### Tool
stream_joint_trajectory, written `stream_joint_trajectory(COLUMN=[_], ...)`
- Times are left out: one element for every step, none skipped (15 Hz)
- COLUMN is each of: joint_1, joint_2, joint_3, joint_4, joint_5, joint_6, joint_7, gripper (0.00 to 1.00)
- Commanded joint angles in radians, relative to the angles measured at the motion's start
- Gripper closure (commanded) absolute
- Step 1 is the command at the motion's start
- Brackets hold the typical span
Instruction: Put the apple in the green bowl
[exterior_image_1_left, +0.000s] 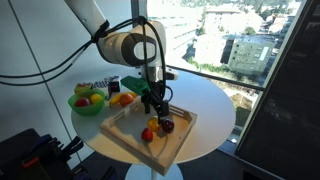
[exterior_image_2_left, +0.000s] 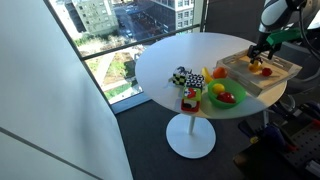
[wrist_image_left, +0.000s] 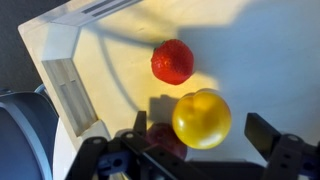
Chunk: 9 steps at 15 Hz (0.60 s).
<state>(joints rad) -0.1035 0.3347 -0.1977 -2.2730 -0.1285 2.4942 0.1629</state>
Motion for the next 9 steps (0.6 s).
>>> stream_joint_trajectory(joint_1=[-0.001, 0.0, 0.0, 0.0, 0.0, 0.0, 0.0, 0.0, -0.004], joint_2=[0.002, 0.003, 0.003, 0.003, 0.003, 0.003, 0.003, 0.003, 0.011], joint_3=[0.003, 0.005, 0.006, 0.007, 0.007, 0.007, 0.007, 0.007, 0.01], joint_4=[0.002, 0.002, 0.002, 0.002, 0.002, 0.002, 0.002, 0.002, 0.009], joint_5=[0.002, 0.005, 0.006, 0.007, 0.007, 0.007, 0.007, 0.007, 0.014], joint_6=[-0.002, -0.002, -0.002, -0.002, -0.002, -0.002, -0.002, -0.002, -0.005], joint_7=[0.0, 0.0, 0.0, 0.0, 0.0, 0.0, 0.0, 0.0, -0.009], gripper=[0.0, 0.0, 0.0, 0.0, 0.0, 0.0, 0.0, 0.0, 0.0])
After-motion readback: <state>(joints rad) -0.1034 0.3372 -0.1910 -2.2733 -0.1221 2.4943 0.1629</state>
